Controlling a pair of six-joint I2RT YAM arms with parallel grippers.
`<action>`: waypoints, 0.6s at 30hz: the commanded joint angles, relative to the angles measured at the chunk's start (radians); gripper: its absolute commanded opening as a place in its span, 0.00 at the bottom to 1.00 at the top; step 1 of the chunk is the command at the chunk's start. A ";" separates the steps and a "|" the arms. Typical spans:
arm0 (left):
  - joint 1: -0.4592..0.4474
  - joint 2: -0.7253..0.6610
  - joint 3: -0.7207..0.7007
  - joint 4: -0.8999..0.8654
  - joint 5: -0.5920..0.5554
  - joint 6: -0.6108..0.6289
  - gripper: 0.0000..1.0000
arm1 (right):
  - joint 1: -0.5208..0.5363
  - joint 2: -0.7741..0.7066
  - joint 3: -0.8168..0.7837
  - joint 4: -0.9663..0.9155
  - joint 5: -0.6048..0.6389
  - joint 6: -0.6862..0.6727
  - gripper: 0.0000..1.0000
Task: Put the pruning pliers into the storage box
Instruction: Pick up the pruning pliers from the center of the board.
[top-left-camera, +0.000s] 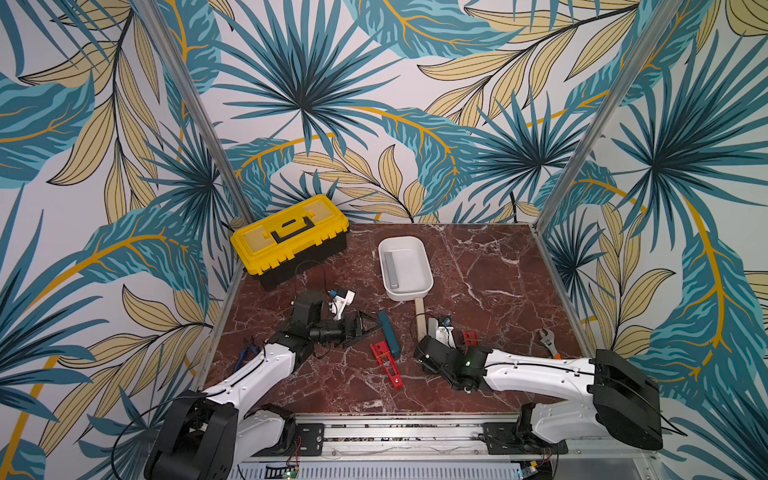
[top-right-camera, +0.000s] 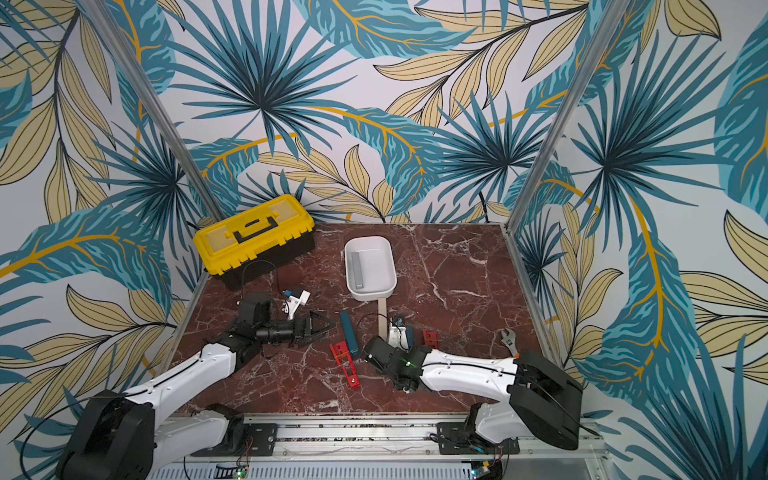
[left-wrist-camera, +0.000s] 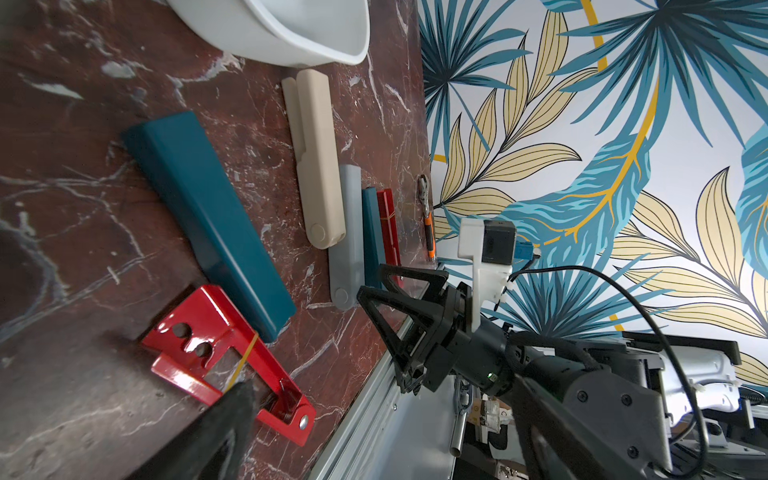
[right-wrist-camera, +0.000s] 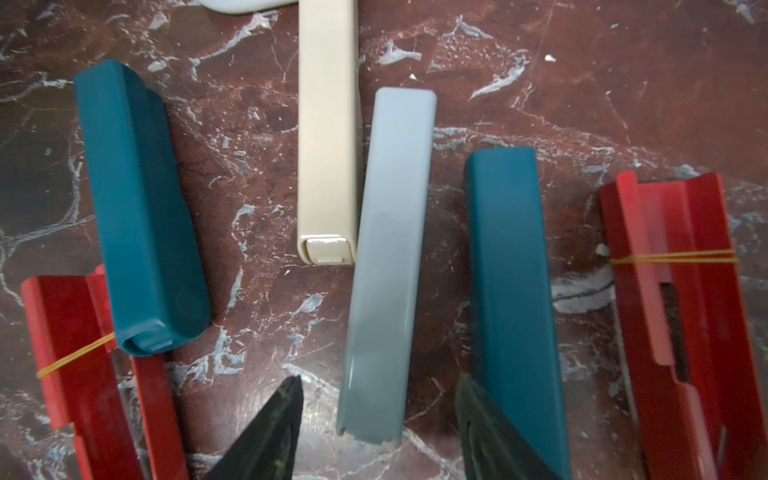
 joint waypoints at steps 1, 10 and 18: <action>-0.005 0.016 0.018 0.020 0.002 0.019 1.00 | 0.005 0.029 0.001 0.027 0.012 0.009 0.62; -0.008 0.034 0.020 0.032 0.006 0.025 1.00 | 0.003 0.090 -0.007 0.069 0.033 0.015 0.66; -0.007 0.046 0.003 0.065 0.008 0.014 1.00 | 0.000 0.160 0.012 0.108 0.022 0.009 0.60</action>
